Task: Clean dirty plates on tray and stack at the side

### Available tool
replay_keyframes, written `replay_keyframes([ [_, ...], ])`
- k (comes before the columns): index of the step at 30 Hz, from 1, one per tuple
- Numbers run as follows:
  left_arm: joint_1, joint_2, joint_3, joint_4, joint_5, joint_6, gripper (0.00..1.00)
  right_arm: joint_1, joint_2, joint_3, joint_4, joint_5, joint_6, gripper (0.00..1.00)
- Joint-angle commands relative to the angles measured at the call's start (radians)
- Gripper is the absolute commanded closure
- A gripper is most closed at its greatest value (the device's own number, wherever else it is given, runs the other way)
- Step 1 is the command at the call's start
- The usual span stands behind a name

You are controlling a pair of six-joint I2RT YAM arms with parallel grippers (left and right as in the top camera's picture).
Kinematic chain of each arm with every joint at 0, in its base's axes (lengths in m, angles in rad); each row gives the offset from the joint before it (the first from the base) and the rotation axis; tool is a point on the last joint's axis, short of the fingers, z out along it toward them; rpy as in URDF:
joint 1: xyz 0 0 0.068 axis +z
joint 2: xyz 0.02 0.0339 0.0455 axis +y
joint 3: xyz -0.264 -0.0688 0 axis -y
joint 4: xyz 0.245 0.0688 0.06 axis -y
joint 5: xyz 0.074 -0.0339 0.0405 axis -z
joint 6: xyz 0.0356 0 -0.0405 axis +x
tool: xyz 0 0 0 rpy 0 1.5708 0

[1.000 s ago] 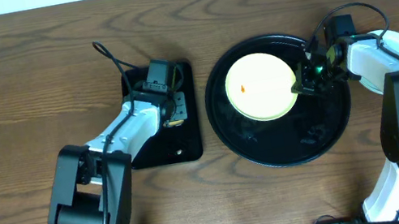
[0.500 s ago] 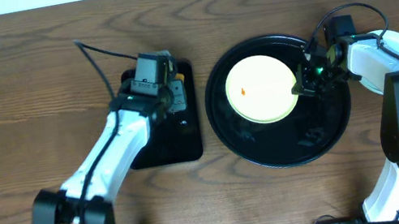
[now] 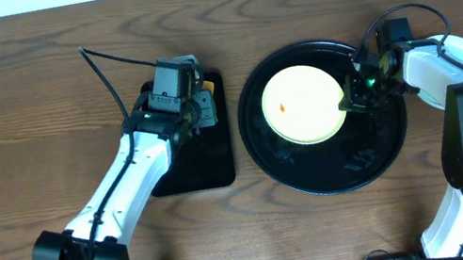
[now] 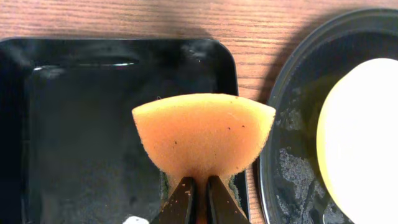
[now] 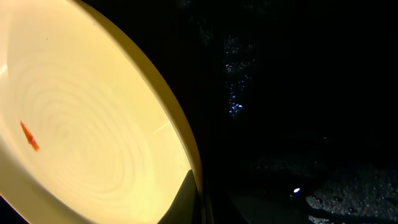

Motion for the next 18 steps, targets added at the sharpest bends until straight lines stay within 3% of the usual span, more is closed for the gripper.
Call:
replay_keyframes([
  [1,-0.003,0.039,-0.014,-0.003,0.01,-0.025,0.92,0.023,0.029,-0.03,-0.022,0.08,-0.023,0.99],
  [18,-0.097,0.204,-0.016,0.067,0.027,-0.028,0.93,0.022,0.029,-0.03,-0.021,0.08,-0.023,0.99],
])
